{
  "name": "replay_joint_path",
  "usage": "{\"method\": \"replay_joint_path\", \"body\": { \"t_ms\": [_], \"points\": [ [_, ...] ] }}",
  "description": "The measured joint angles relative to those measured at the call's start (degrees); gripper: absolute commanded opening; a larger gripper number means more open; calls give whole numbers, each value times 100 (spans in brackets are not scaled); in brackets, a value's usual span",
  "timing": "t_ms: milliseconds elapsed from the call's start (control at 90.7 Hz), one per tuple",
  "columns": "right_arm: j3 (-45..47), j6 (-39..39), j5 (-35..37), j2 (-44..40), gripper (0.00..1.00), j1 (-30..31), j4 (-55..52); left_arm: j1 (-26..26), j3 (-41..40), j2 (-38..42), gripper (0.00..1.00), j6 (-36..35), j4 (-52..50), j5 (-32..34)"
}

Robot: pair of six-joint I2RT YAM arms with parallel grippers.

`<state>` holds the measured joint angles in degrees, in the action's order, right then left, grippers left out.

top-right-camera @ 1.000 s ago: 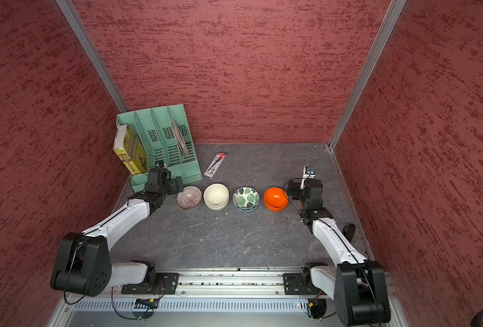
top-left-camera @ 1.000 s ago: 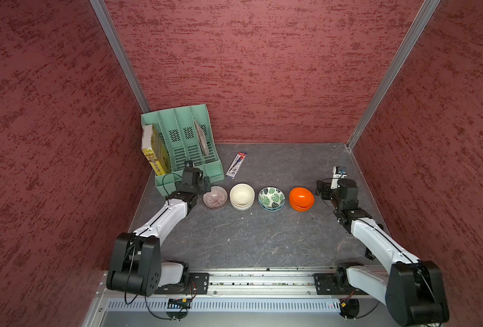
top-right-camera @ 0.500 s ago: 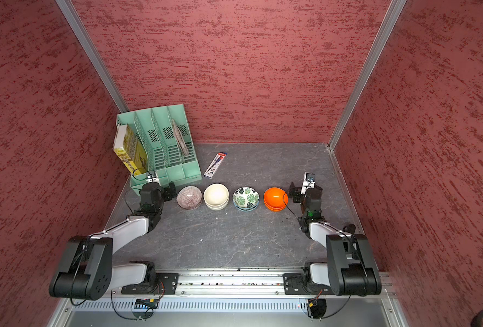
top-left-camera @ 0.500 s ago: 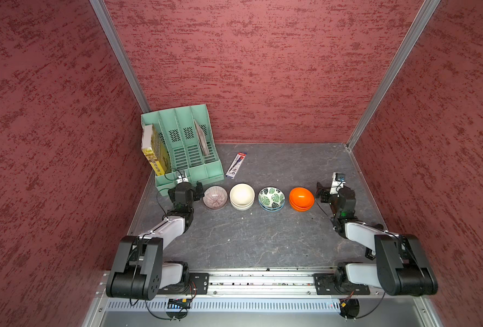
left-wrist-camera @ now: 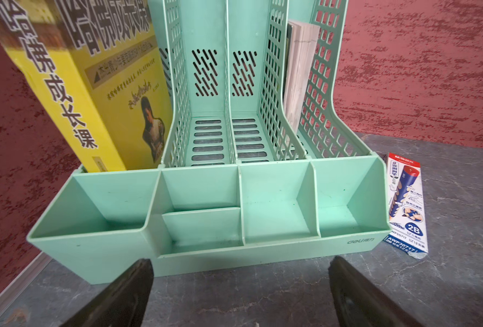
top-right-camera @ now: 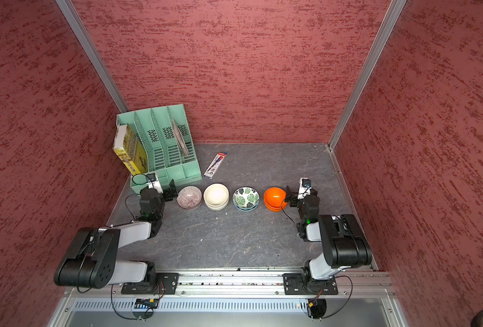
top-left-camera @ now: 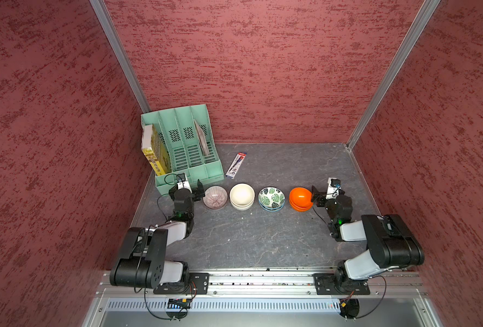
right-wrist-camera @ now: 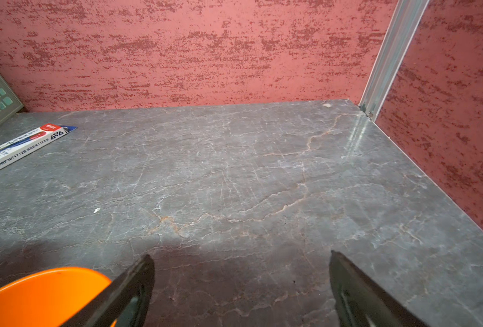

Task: Stack the bowls
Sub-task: Reset both arms

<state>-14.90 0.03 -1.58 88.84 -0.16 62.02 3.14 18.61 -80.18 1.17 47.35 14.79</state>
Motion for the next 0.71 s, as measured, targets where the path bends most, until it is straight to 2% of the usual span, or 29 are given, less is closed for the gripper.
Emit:
{"method": "replay_joint_path", "body": {
  "t_ms": [209,705],
  "points": [
    [17,-7,-39,11,98,0,317,-4,-125,-769,100,-168,780,-308],
    [-208,-50,-219,11,98,0,-140,-122,-4,-800,100,-210,802,-728]
  ]
}}
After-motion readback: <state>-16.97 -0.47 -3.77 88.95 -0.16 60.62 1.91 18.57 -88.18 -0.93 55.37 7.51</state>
